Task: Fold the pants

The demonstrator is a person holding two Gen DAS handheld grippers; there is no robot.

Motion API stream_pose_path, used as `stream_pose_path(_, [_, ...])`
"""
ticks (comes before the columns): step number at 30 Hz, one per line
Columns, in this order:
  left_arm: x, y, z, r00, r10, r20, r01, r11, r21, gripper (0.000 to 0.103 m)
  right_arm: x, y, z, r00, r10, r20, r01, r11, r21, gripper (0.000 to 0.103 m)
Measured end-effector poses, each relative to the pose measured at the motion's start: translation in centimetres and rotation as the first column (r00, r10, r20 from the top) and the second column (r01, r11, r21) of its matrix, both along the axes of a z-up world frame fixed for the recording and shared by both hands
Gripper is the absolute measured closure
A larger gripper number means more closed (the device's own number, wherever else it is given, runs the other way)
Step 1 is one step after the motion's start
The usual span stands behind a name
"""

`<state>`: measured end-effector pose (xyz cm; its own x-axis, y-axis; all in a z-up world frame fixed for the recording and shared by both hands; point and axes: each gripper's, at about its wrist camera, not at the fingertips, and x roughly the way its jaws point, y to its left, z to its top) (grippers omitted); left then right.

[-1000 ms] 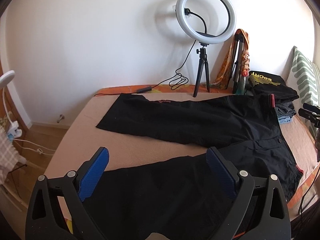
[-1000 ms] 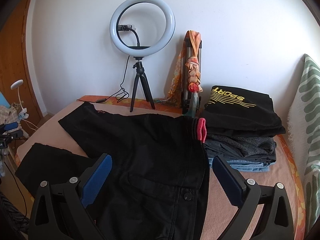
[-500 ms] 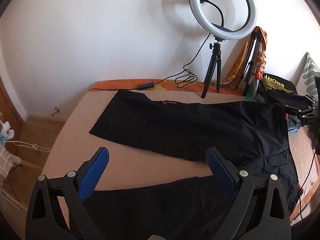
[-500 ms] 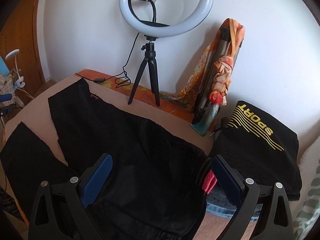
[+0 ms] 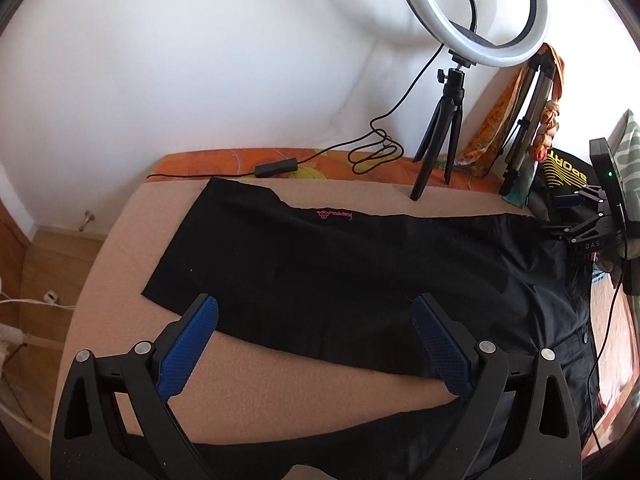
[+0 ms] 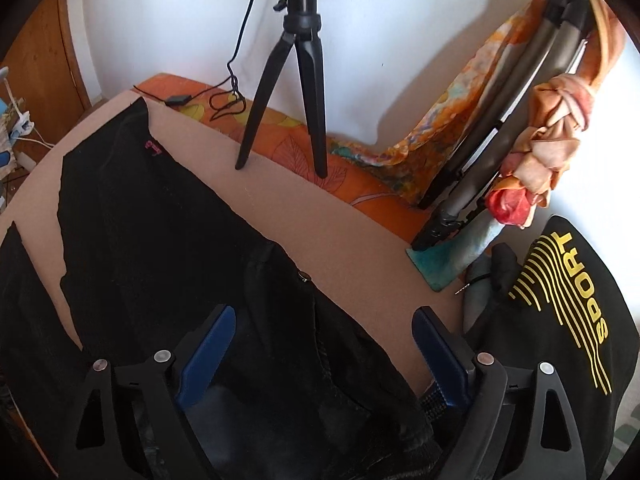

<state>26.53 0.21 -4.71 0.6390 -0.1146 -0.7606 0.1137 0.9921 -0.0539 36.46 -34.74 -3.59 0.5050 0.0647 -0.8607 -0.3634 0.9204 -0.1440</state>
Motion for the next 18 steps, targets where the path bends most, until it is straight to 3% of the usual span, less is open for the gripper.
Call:
stream_pose_path(5, [2.3, 0.1, -1.3, 0.999, 0.026, -0.043, -0.027, 1.000, -0.017, 0.006, 1.0, 0.6, -1.2, 0.997, 0.043, -0.060, -0.046, 0.998, -0.053, 0.016])
stream_pose_path(8, [3.3, 0.2, -1.9, 0.998, 0.031, -0.061, -0.034, 0.998, -0.044, 0.006, 1.2, 1.5, -2.2, 0.993, 0.073, -0.094, -0.080, 0.994, -0.070, 0.026])
stream_pose_path(11, [3.8, 0.5, -2.2, 0.996, 0.048, -0.069, -0.053, 0.996, -0.069, 0.006, 0.6, 1.9, -3.2, 0.987, 0.104, -0.122, -0.114, 0.990, -0.080, 0.048])
stream_pose_path(13, [4.2, 0.8, -2.2, 0.996, 0.056, -0.075, -0.062, 0.994, -0.085, 0.006, 0.2, 1.9, -3.8, 0.985, 0.109, -0.130, -0.121, 0.989, -0.084, 0.073])
stream_pose_path(16, [4.8, 1.0, -2.0, 0.995, 0.063, -0.072, -0.070, 0.993, -0.094, 0.006, -1.0, 2.0, -3.7, 0.987, 0.109, -0.115, -0.116, 0.991, -0.060, 0.090])
stream_pose_path(18, [5.3, 1.3, -2.1, 0.995, 0.063, -0.082, -0.072, 0.991, -0.116, 0.006, -2.3, 2.3, -3.1, 0.991, 0.107, -0.078, -0.111, 0.992, -0.059, 0.093])
